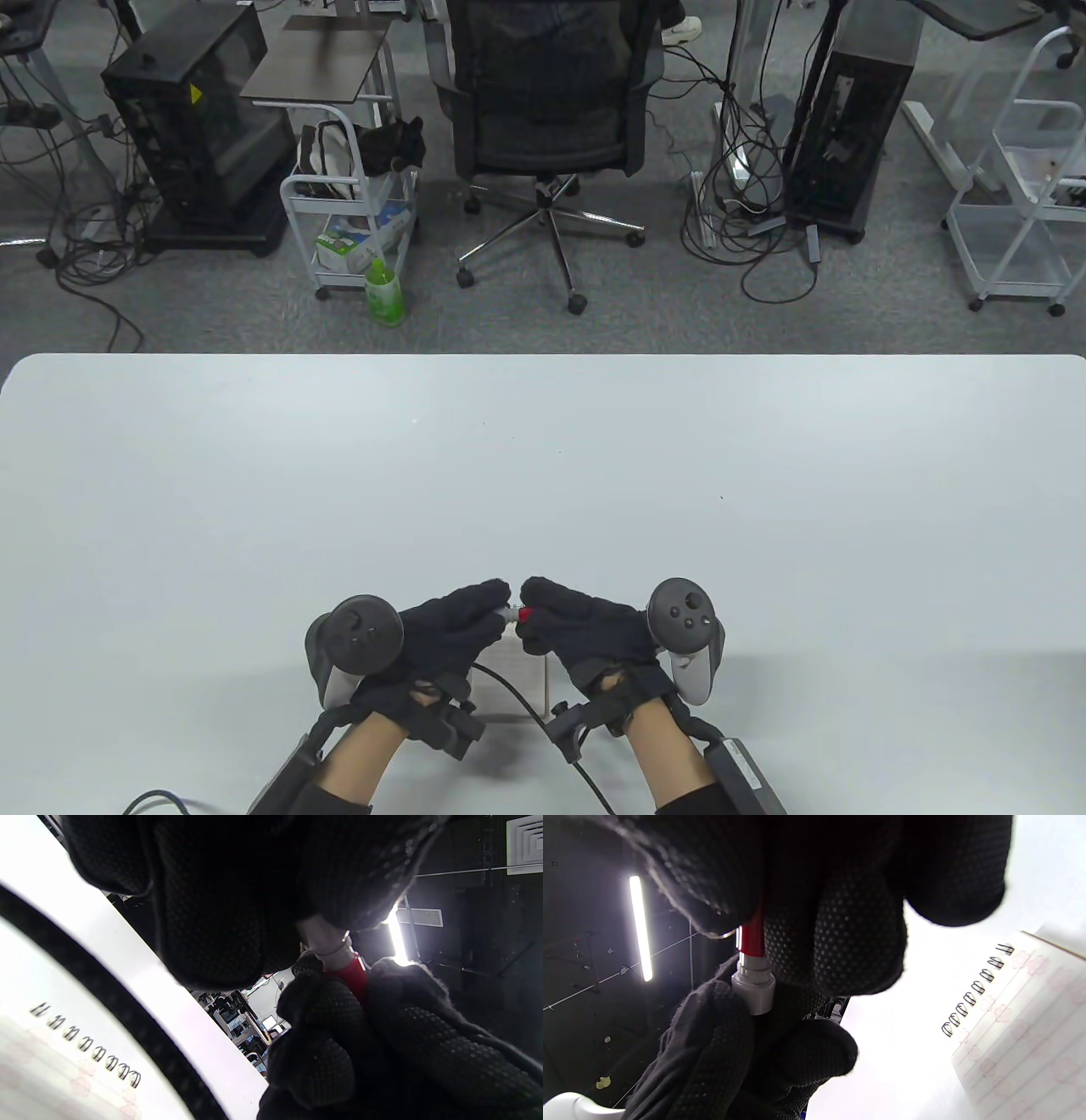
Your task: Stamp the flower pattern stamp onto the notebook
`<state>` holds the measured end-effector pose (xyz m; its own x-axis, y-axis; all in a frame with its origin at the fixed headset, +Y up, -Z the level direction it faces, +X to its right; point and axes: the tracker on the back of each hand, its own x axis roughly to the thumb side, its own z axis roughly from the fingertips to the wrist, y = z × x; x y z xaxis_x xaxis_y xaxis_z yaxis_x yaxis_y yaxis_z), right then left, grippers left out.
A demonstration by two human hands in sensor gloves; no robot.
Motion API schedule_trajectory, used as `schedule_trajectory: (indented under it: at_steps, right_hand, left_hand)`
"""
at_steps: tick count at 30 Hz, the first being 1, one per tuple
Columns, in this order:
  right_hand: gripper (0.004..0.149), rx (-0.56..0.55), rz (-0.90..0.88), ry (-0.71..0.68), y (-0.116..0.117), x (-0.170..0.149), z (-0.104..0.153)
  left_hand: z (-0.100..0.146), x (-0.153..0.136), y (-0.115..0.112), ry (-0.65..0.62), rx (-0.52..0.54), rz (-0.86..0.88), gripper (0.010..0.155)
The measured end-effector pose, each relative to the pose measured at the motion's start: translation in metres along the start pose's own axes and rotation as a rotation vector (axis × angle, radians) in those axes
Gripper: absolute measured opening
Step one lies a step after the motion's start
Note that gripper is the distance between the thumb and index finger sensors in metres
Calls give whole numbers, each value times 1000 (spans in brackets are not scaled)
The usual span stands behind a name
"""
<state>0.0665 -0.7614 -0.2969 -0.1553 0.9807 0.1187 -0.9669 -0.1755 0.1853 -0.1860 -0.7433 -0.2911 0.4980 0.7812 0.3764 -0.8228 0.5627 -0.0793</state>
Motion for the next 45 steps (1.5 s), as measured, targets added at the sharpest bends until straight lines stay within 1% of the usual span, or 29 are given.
schedule_trajectory:
  at_steps: [6,9,10,11,13,18,20,23,25,26,27,32,37,40,42,44,45]
  right_hand:
    - [47,-3,-24,3,1,1,0]
    - [48,-16,-17,2,-1,2,-1]
    - [48,-24,-14,3,-2,1,-1]
    - [48,-29,-13,6,-3,1,0]
    - [48,-34,-11,12,-5,-1,0]
    - [48,-54,-5,20,-13,-3,-1]
    - [48,-55,-18,29,-14,-5,-1]
    - [48,-38,-17,37,-12,-7,-1]
    - [48,-14,3,30,-11,-6,-2]
    - [48,-6,16,25,-11,-5,-3]
    - [48,-7,35,21,-11,-3,-3]
    - [47,-26,69,11,-20,12,-5]
    - [47,-66,269,4,-39,32,-12]
    - [47,-74,432,-17,-54,51,-16]
    - [47,-91,539,-22,-65,61,-20]
    - [47,-100,661,-21,-73,67,-24]
    - [47,-109,785,-12,-78,68,-28]
  left_hand:
    - [-1,2,2,5,-39,12,49]
    - [-6,3,9,4,-99,1,55]
    - [-8,2,15,24,-140,-13,56]
    - [-9,1,19,29,-158,-25,58]
    - [-9,-6,37,31,-169,-72,58]
    - [1,-29,77,51,-122,-238,59]
    - [7,-35,86,49,-129,-305,61]
    - [16,-49,92,59,-115,-378,61]
    - [21,-59,91,64,-96,-391,61]
    - [22,-62,90,71,-112,-393,62]
    - [22,-65,89,86,-159,-404,62]
    - [26,-65,90,91,-154,-432,63]
    - [29,-64,88,89,-181,-465,63]
    - [29,-64,90,86,-197,-484,63]
    - [29,-66,93,86,-186,-485,63]
    - [29,-69,96,97,-179,-474,63]
    - [29,-70,96,103,-181,-468,63]
